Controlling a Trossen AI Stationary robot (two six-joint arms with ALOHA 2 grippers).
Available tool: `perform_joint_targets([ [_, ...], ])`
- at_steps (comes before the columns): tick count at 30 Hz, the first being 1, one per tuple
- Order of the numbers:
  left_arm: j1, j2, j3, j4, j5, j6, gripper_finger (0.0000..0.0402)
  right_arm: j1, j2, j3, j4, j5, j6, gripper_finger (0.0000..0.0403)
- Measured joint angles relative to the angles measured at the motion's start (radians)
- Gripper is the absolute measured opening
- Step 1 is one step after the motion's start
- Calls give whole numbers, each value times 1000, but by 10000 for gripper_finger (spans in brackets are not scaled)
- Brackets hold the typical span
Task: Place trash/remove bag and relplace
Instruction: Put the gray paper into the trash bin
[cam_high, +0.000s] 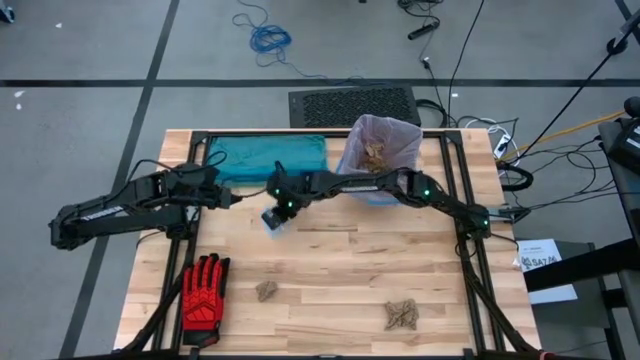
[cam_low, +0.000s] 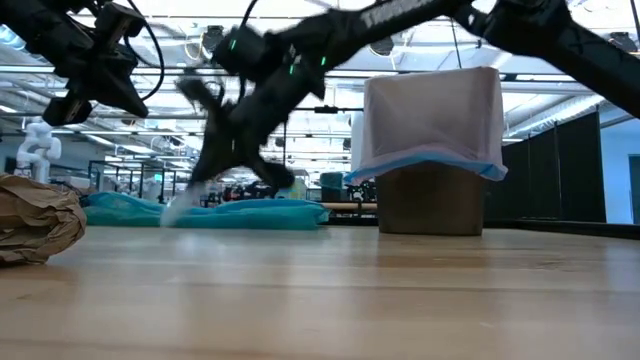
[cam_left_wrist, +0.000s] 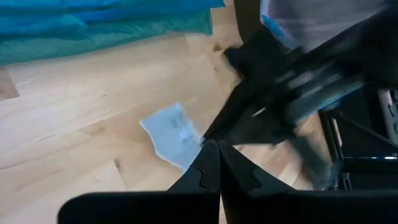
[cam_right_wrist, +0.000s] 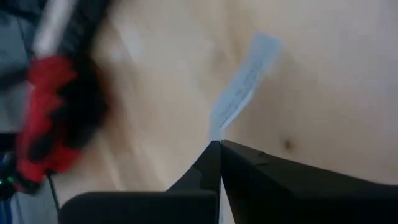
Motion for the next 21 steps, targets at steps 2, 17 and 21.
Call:
perform_joint_targets([
  [2,0,-1,0,4,-3,0,0,-3,-33,0,-2,13,-3,0],
  [17,0,-19,0,170,-81,25,0,-11,-403,0,-192,215,-104,0],
  [21,0,-19,0,205,-96,27,0,-32,-516,1,-363,318,-160,0],
])
